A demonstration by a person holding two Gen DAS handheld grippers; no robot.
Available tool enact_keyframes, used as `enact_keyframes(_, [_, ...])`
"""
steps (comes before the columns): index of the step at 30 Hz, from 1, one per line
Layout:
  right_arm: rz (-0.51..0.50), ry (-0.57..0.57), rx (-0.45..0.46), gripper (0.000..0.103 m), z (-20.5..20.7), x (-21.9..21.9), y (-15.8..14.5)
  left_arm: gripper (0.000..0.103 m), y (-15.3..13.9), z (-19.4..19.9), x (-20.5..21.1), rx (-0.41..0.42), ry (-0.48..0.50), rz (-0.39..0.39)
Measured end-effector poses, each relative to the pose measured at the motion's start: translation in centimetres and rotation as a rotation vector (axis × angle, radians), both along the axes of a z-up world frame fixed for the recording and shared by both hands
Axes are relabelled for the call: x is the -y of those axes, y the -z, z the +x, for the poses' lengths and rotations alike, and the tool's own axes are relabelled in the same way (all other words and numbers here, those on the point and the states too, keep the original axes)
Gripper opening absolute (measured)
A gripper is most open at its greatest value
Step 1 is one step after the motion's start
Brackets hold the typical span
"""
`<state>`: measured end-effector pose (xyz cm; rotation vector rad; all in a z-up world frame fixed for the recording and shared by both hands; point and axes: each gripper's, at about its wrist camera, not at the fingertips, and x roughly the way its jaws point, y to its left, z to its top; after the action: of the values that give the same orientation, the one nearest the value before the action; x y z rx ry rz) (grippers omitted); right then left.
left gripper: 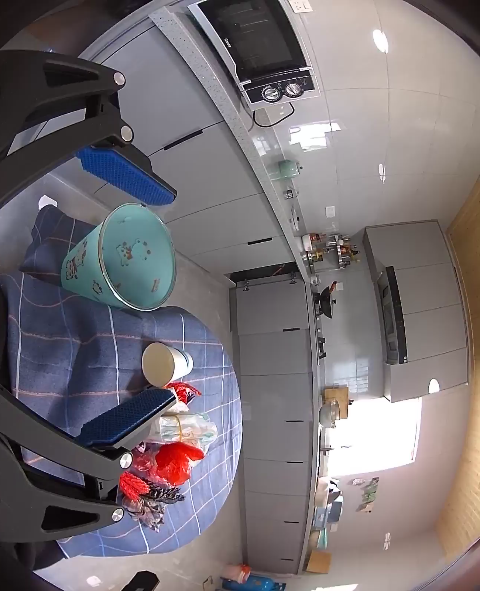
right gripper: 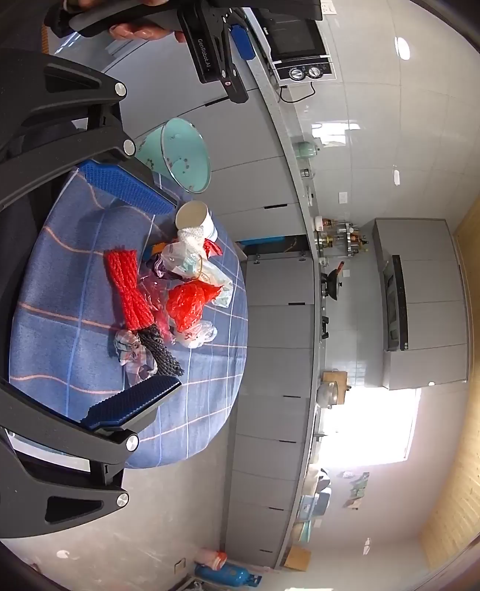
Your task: Collect trash
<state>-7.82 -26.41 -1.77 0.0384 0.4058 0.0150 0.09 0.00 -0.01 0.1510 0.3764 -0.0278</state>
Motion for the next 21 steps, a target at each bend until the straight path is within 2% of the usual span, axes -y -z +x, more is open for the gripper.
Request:
enact_keyframes(8, [0.0,-0.001,0.01,0.087,0.2,0.24,-0.18,0.098,-0.06,0.81,-0.15,-0.009,0.001,-0.002])
enact_keyframes(9, [0.0,0.001,0.013,0.087,-0.31,0.17,-0.26,0.098,-0.04,0.02,0.23,0.009,-0.005,0.0])
enact_keyframes(21, [0.002,0.008,0.009,0.088,-0.04,0.16,0.23,0.098,0.02,-0.02,0.13,0.01,-0.005,0.005])
